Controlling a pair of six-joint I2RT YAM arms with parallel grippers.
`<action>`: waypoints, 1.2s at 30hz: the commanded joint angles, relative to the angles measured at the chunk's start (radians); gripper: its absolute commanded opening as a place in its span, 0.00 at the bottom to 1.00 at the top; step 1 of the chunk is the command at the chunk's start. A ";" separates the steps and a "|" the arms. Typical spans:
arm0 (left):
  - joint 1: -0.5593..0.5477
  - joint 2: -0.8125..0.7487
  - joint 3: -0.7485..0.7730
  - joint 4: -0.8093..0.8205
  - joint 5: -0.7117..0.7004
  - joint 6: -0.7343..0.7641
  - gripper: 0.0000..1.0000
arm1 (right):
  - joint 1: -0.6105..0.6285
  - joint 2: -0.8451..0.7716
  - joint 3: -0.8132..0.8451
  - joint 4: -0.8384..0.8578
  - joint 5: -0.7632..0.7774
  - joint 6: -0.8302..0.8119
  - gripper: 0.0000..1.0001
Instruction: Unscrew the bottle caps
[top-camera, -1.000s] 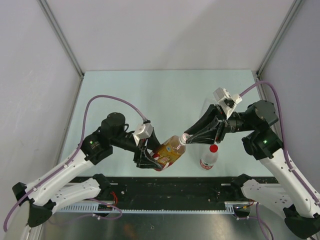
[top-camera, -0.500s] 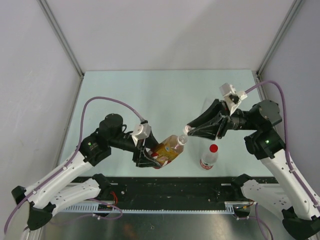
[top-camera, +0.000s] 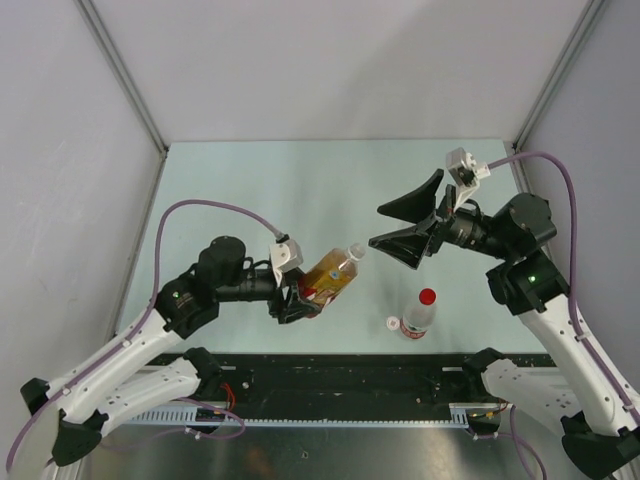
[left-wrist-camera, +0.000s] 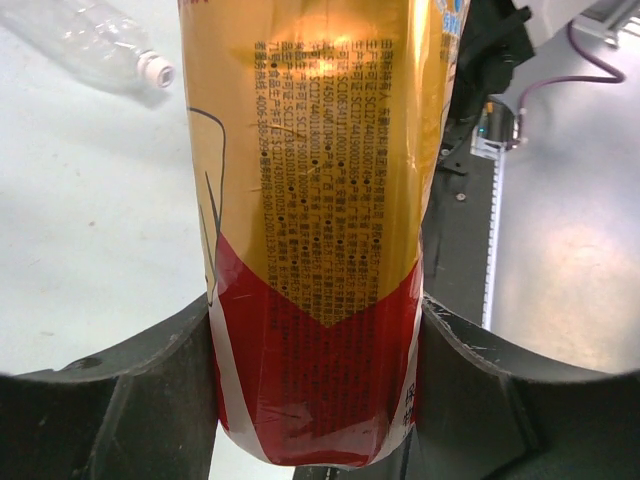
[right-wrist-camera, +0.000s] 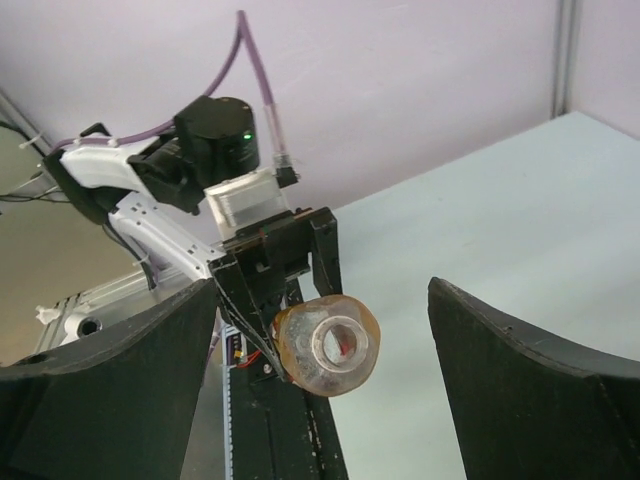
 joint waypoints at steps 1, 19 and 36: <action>0.003 -0.048 -0.018 0.010 -0.125 0.022 0.00 | -0.005 0.015 0.033 -0.032 0.055 -0.004 0.90; 0.003 -0.083 -0.036 0.010 -0.253 0.033 0.00 | -0.006 0.076 0.033 -0.090 0.038 -0.012 0.99; 0.003 -0.085 -0.050 0.011 -0.244 0.029 0.00 | 0.076 0.203 0.033 -0.084 0.055 0.030 0.98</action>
